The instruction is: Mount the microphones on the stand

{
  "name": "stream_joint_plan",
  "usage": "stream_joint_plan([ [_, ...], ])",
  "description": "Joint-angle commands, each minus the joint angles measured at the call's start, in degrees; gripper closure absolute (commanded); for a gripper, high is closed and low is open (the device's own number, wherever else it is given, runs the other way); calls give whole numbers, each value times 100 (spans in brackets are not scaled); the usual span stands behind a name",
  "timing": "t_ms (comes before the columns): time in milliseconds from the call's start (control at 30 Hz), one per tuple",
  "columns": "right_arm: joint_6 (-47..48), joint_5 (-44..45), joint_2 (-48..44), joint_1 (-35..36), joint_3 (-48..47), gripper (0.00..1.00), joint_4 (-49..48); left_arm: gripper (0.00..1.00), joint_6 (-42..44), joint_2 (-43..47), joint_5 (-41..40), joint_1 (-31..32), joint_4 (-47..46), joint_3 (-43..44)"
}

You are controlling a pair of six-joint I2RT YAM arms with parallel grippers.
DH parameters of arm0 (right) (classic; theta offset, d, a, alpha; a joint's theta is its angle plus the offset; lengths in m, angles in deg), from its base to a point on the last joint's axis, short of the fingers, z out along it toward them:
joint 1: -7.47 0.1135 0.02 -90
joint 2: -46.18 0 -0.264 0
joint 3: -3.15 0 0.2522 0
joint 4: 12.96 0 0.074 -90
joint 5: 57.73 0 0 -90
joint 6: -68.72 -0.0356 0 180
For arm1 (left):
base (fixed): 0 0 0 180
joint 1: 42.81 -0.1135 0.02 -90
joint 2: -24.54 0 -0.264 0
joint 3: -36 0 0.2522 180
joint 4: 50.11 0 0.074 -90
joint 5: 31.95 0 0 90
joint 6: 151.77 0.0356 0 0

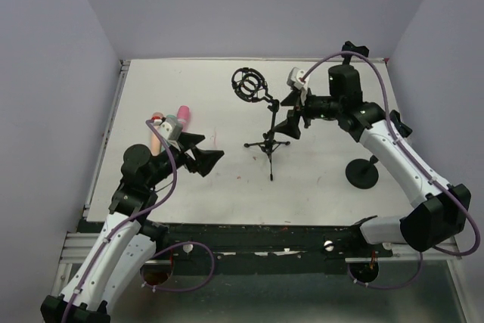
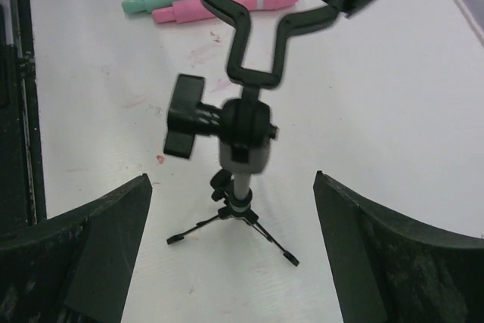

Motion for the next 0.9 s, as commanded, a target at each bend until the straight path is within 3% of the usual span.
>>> stream_joint_plan([
  [0, 65, -667, -376, -604, 127, 4, 314, 1, 48, 15, -521, 38, 230, 192],
  [200, 224, -975, -1158, -842, 1066, 2, 570, 1, -260, -678, -1892, 29, 1433, 754],
  [333, 127, -1265, -1607, -1018, 2016, 0, 96, 1, -85, -1608, -2456, 11, 2399, 1623],
  [467, -21, -845, -1695, -1010, 2325, 0, -220, 1, 249, -2549, -2878, -181, 2990, 2345],
  [633, -137, -642, -1660, -1018, 2255, 0, -204, 1, 346, -3683, -2089, -1287, 3122, 2881],
  [867, -198, -545, -1801, -1010, 2132, 0, -98, 5, 574, -4537, -2536, -2369, 3122, 3190],
])
